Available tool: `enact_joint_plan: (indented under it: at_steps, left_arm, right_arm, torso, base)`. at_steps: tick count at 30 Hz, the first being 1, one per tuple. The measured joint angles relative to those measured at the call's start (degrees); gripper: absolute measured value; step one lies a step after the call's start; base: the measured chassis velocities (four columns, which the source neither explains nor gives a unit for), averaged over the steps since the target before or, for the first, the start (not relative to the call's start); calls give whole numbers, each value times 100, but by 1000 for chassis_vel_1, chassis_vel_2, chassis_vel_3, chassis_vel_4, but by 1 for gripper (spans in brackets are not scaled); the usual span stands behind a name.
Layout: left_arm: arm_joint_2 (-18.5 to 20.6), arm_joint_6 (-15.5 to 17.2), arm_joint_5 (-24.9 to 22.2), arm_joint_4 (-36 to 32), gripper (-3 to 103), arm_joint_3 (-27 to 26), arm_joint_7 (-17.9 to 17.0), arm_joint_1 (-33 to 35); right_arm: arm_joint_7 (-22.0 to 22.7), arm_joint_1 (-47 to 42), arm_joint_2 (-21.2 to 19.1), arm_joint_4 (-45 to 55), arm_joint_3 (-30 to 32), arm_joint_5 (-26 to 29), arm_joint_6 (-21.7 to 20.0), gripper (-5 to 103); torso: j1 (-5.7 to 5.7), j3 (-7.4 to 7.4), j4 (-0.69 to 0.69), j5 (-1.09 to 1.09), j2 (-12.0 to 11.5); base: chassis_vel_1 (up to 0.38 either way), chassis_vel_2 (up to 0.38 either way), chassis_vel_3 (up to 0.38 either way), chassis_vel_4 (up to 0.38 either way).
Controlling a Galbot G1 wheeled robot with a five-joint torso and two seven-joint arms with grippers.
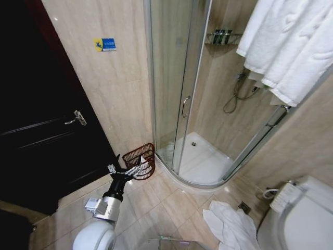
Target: Discard the used towel into the hamper.
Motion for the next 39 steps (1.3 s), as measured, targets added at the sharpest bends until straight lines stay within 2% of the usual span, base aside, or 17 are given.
enact_joint_plan:
  at_steps: [4,5,8,9,11,12,15,16,19,20,23,30,31,33,36,39]
  left_arm:
    - [0,0,0,0,100,0,-1,0]
    - [0,0,0,0,100,0,-1,0]
    - [0,0,0,0,100,1,0,0]
    - [0,0,0,0,100,1,0,0]
    - [0,0,0,0,100,0,0,0]
    - [0,0,0,0,100,0,0,0]
    - [1,0,0,0,100,1,0,0]
    - [1,0,0,0,100,1,0,0]
    - [0,0,0,0,100,0,0,0]
    - [0,0,0,0,100,0,0,0]
    - [0,0,0,0,100,1,0,0]
    - [0,0,0,0,100,0,0,0]
    - [0,0,0,0,100,0,0,0]
    - [0,0,0,0,100,1,0,0]
    - [1,0,0,0,100,1,0,0]
    - [0,0,0,0,100,0,0,0]
  right_arm:
    - [5,553,-467,-433,-130,439,-182,100]
    - [5,553,-467,-433,-130,439,-182,100]
    - [48,1178,-857,-773,-404,834,-326,100]
    - [48,1178,-857,-773,-404,834,-326,100]
    - [55,1735,-1155,-997,-775,1133,-426,100]
    - [55,1735,-1155,-997,-775,1133,-426,100]
    - [56,2554,-1615,-1306,-1518,1744,-605,100]
    - [56,2554,-1615,-1306,-1518,1744,-605,100]
    - [68,3007,-2026,-1589,-1787,2290,-791,100]
    - [68,3007,-2026,-1589,-1787,2290,-791,100]
    - [39,3312,-2472,-1878,-1847,2771,-945,100]
    - [-77,3334,-2944,-2239,-1790,3152,-946,100]
    - [-103,3325,-3224,-2449,-1750,3327,-906,100]
    - [-124,3307,-3342,-2532,-1722,3370,-884,100]
    - [-182,3097,-3945,-3011,-1464,3428,-780,100]
    - [-221,2815,-4262,-3303,-1218,3428,-732,100]
  torso:
    - [0,0,0,3,0]
    - [0,0,0,3,0]
    - [0,0,1,1,-1]
    - [0,0,1,1,-1]
    - [0,0,1,0,-1]
    - [0,0,1,0,-1]
    - [1,0,3,2,-1]
    - [1,0,3,2,-1]
    - [1,1,2,0,-1]
    - [1,1,2,0,-1]
    - [0,0,0,0,-1]
    - [0,0,0,2,-1]
    - [1,0,1,1,-1]
    - [0,0,1,2,-1]
    - [0,0,0,0,0]
    - [0,-1,0,-2,1]
  base:
    - [0,0,0,0]
    - [0,0,0,0]
    - [0,0,0,0]
    - [0,0,0,0]
    - [0,0,0,0]
    - [0,0,0,0]
    - [0,0,0,0]
    - [0,0,0,0]
    - [0,0,0,0]
    - [0,0,0,0]
    - [0,0,0,0]
    - [0,0,0,0]
    - [0,0,0,0]
    - [0,0,0,0]
    - [0,0,0,0]
    - [0,0,0,0]
